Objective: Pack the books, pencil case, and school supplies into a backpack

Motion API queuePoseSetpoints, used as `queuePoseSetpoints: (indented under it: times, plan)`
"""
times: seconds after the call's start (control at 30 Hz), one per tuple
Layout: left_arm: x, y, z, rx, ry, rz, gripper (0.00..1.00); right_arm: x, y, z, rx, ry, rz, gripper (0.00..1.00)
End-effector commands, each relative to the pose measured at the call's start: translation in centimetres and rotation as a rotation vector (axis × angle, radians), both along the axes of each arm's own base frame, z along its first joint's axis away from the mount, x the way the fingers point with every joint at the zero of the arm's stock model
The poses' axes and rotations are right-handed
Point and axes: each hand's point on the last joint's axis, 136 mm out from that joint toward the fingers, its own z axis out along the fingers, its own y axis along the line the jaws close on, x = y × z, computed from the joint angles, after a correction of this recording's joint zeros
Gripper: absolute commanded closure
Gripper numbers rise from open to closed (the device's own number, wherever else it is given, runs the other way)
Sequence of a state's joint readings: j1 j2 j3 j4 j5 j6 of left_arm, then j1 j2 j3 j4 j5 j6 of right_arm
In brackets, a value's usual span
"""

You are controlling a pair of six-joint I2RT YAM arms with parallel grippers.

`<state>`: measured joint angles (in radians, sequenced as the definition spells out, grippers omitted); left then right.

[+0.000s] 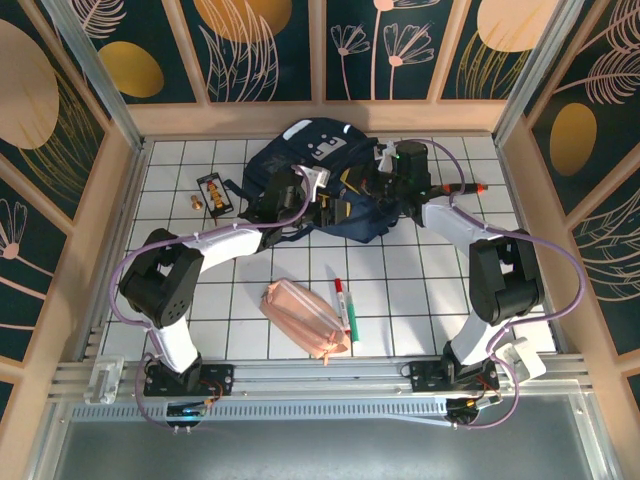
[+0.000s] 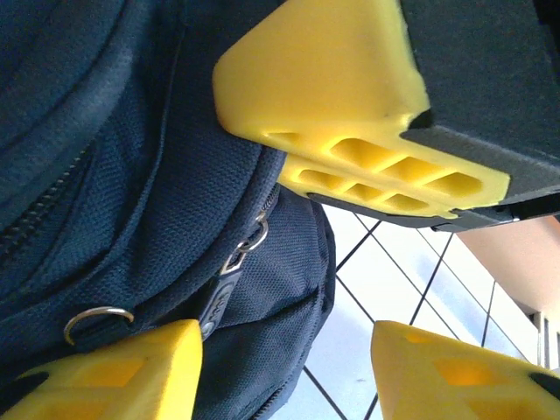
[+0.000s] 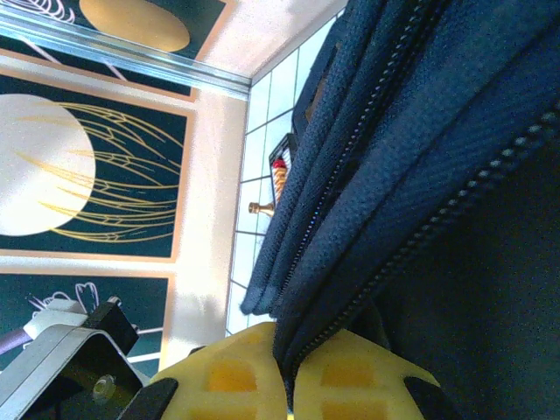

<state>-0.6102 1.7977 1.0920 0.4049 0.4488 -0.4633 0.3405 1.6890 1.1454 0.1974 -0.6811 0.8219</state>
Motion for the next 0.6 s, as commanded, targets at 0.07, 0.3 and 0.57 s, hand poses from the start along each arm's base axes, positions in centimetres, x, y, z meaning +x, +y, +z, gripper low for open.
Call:
queuePoseSetpoints:
  times: [0.07,0.3,0.57]
  plan:
    - [1.7,2.1,-0.4,0.081,-0.049,0.118,0.37,0.0,1.3,4.7,0.068,-0.111,0.051,1.00]
    - [2.6,2.8,-0.8,0.112,-0.044,0.178,0.37,-0.2,1.5,4.8,0.068,-0.113,0.055,1.00]
    - [2.1,0.1,0.1,0.012,-0.066,0.039,0.55,-0.6,2.2,5.0,0.067,-0.121,0.073,1.00]
